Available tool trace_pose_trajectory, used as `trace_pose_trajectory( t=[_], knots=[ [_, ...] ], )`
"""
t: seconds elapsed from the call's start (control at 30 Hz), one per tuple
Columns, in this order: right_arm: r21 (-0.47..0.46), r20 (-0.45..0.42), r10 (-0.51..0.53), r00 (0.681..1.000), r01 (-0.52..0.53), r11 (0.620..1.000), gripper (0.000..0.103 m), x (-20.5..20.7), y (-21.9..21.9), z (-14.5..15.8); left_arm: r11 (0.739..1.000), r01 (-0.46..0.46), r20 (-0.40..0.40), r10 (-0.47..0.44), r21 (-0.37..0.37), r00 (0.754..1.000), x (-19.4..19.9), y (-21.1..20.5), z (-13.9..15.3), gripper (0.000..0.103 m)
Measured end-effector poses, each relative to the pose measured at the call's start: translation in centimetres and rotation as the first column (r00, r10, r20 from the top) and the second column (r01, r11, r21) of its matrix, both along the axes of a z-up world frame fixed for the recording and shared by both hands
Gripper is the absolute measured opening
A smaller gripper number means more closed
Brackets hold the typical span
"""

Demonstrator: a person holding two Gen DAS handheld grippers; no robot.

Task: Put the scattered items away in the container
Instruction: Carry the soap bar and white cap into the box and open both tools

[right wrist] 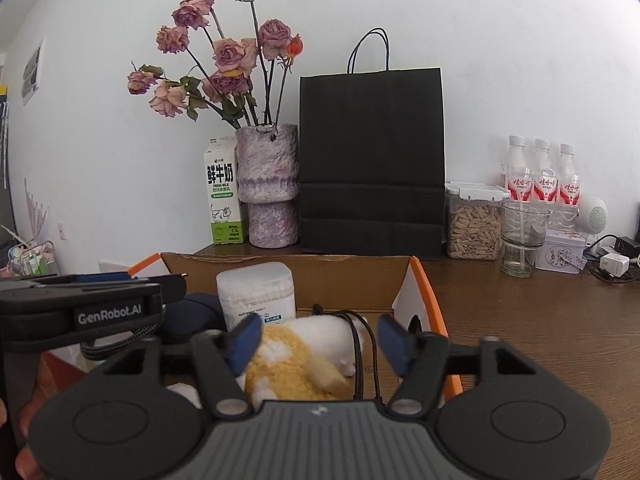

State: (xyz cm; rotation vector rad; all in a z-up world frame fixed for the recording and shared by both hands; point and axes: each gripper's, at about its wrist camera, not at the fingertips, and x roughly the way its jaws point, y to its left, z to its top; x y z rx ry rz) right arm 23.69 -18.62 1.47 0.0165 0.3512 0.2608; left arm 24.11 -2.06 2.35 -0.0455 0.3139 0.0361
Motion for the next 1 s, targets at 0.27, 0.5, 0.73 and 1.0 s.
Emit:
trace_pose_trajectory(
  t=[0.27, 0.5, 0.73, 1.0],
  knots=[
    [-0.001, 0.036, -0.025, 0.999, 0.025, 1.000, 0.103, -0.9, -0.2, 0.3, 0.999, -0.050, 0.080, 0.049, 0.012, 0.996, -1.1, 0.0, 0.2, 0.103],
    [-0.004, 0.033, -0.028, 0.999, 0.028, 1.000, 0.103, -1.2, -0.3, 0.3, 0.999, -0.035, 0.092, 0.033, 0.026, 0.995, -1.5, -0.3, -0.1, 0.103],
    [-0.011, 0.035, -0.026, 0.999, 0.026, 1.000, 0.103, -1.6, -0.3, 0.2, 0.999, -0.034, 0.103, 0.031, 0.024, 0.994, -1.8, -0.2, -0.5, 0.103],
    [-0.007, 0.036, -0.026, 0.999, 0.026, 1.000, 0.103, -1.8, -0.5, 0.1, 0.999, -0.033, 0.122, 0.032, 0.007, 0.992, -2.2, 0.4, -1.0, 0.103]
  ],
)
